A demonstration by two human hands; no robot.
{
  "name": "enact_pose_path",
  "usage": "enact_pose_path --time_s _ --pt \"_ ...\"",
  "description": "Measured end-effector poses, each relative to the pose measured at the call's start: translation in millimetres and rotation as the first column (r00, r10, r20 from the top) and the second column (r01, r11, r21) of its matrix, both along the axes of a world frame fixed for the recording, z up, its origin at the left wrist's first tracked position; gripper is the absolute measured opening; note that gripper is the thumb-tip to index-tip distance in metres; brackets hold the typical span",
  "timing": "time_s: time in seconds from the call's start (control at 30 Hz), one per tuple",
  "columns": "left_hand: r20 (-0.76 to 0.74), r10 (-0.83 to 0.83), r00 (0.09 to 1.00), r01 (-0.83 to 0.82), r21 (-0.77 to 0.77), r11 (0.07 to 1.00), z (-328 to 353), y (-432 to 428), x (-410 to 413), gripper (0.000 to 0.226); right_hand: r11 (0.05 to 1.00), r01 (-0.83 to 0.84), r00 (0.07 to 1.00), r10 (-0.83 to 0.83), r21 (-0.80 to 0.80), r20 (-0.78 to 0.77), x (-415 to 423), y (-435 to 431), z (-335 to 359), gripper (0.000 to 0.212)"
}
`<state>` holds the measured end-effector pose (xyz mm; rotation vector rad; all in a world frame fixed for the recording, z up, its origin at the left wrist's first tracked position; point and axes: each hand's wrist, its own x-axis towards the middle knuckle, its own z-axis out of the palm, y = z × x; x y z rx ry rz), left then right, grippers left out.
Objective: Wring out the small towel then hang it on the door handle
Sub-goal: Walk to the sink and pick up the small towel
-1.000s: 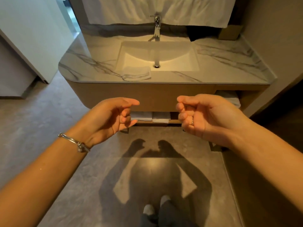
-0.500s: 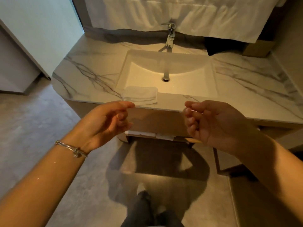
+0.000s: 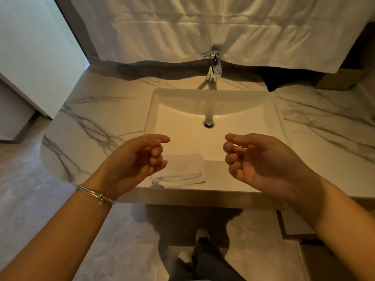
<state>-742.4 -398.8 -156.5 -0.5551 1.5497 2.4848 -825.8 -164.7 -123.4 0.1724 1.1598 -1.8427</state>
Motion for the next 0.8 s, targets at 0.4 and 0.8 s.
enact_pose_path --time_s 0.4,0.8 --pt "0.115 0.115 0.987 -0.126 0.095 0.987 -24 -25 -96 0.017 0.996 -0.043 0.998 0.039 0.077 0.057 -106 -38 -28 0.018" --pt "0.393 -0.469 0.790 0.601 -0.643 0.474 -90 -58 -109 0.060 0.823 -0.249 0.826 0.455 0.510 -0.332 -125 -73 -93 0.011"
